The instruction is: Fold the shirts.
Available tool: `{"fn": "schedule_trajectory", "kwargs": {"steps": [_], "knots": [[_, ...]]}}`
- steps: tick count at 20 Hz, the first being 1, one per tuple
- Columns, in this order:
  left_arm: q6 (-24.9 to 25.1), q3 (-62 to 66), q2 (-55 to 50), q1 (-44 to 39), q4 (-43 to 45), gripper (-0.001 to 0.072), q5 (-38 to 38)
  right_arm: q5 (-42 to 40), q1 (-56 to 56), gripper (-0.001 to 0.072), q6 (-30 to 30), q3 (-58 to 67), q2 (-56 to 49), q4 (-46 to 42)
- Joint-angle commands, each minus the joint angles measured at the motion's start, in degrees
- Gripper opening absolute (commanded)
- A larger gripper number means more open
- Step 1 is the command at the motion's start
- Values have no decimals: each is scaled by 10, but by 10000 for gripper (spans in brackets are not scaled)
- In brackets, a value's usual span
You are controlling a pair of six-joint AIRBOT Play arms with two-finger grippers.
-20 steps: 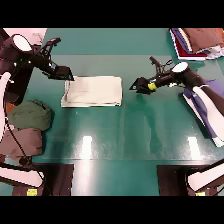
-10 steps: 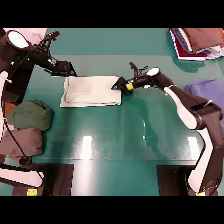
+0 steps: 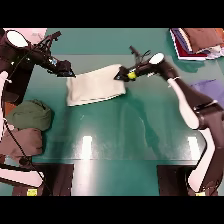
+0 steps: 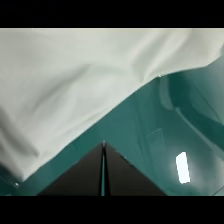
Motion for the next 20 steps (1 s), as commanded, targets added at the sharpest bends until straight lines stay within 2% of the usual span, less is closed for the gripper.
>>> {"fn": "schedule_trajectory", "kwargs": {"steps": [1,5,9,11,16,20], "knots": [[3,1,0,-1,-50,23,-7,76,-75,18,8,-23,84,-115],[3,1,0,-33,-57,23,19,88,-202,18,8,-114,208,-191],[3,1,0,-81,-57,23,80,47,-340,17,8,-177,292,-198],[3,1,0,-100,-57,23,96,23,-396,18,7,-182,307,-185],[3,1,0,-131,-57,23,128,-35,-476,18,-18,-181,309,-76],[3,1,0,-134,-56,23,130,-14,-491,18,-40,-113,309,-54]]}}
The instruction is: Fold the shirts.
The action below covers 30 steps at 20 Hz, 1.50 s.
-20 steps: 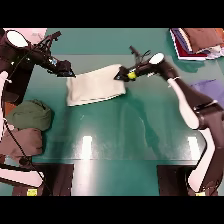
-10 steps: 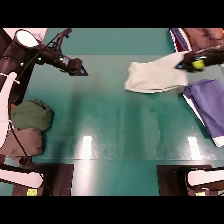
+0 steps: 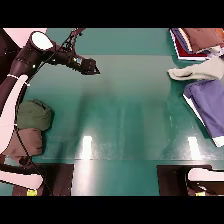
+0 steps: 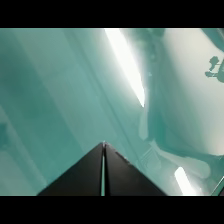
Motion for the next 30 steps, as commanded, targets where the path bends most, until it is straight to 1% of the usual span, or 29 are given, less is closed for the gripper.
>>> {"fn": "schedule_trajectory", "kwargs": {"steps": [1,6,10,11,16,20,21,22,23,24,26,28,30], "knots": [[0,1,0,-6,1,23,11,12,-22,18,-17,61,2,29],[0,1,0,-6,1,23,11,111,-45,17,-27,158,3,18],[0,1,0,-6,1,23,11,202,-86,17,-27,178,3,17],[0,1,0,-6,1,23,10,211,-97,17,-26,174,6,14],[0,1,0,-6,1,23,-5,208,-161,17,-25,47,85,-57],[0,1,0,-6,1,23,-5,214,-220,21,-24,-61,136,-156],[0,1,0,-6,1,23,-5,214,-235,107,-24,-87,145,-175],[0,1,0,-6,1,23,-6,213,-246,292,-24,-109,151,-188],[1,1,0,-6,1,23,-9,213,-259,419,-24,-129,156,-199],[1,1,0,-6,1,23,-12,214,-274,468,-24,-147,160,-213],[1,1,0,-6,1,23,-21,215,-298,467,-24,-166,162,-215],[1,1,0,-6,2,23,-21,214,-304,455,-17,-170,162,-175],[1,1,0,-6,2,23,-17,206,-279,450,-17,-169,162,-123]]}}
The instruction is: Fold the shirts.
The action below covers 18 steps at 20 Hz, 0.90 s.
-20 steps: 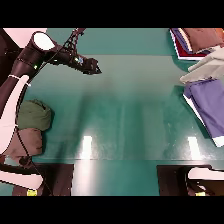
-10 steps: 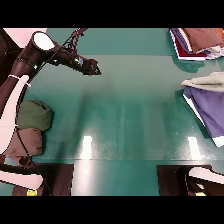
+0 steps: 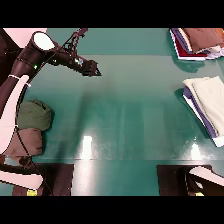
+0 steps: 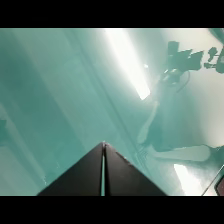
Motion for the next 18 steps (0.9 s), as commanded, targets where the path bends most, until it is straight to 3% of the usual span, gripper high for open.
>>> {"fn": "schedule_trajectory", "kwargs": {"steps": [1,6,7,8,9,13,18], "knots": [[0,1,0,0,0,23,3,-6,32,449,4,-13,3,71],[0,1,0,0,-3,23,-1,-5,218,448,5,-13,3,109],[0,1,0,0,-3,23,-1,-8,259,417,5,-13,3,109],[0,1,0,0,-3,23,-1,-16,294,249,5,-13,3,109],[0,1,0,0,-3,23,-1,-25,329,35,5,-13,3,109],[0,1,0,0,-3,23,-1,-64,432,19,4,-12,3,99],[0,1,0,0,-3,23,-1,-63,470,19,4,-12,3,100]]}}
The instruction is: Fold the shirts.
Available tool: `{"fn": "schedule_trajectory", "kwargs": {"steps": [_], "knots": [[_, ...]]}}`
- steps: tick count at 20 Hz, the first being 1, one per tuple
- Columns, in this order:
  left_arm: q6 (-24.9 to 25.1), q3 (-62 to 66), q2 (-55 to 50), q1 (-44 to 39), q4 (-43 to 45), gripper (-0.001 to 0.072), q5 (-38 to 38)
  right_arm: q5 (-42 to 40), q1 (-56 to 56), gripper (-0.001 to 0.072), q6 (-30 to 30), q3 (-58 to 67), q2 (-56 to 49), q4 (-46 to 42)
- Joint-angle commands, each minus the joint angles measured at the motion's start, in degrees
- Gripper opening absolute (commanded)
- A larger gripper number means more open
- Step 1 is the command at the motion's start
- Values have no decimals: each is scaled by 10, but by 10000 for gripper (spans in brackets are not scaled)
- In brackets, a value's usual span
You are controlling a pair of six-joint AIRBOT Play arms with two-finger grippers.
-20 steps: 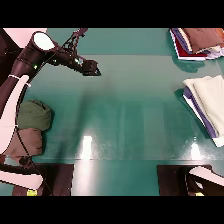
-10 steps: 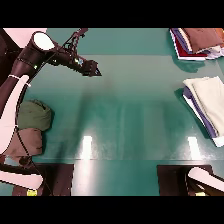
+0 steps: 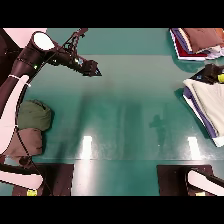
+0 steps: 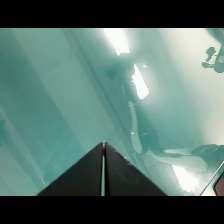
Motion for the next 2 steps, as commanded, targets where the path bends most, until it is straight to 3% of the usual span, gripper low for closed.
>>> {"fn": "schedule_trajectory", "kwargs": {"steps": [1,2], "knots": [[0,1,0,0,0,23,0,-5,27,19,0,0,0,0],[0,1,0,0,0,23,0,-5,27,19,0,0,0,0]]}}
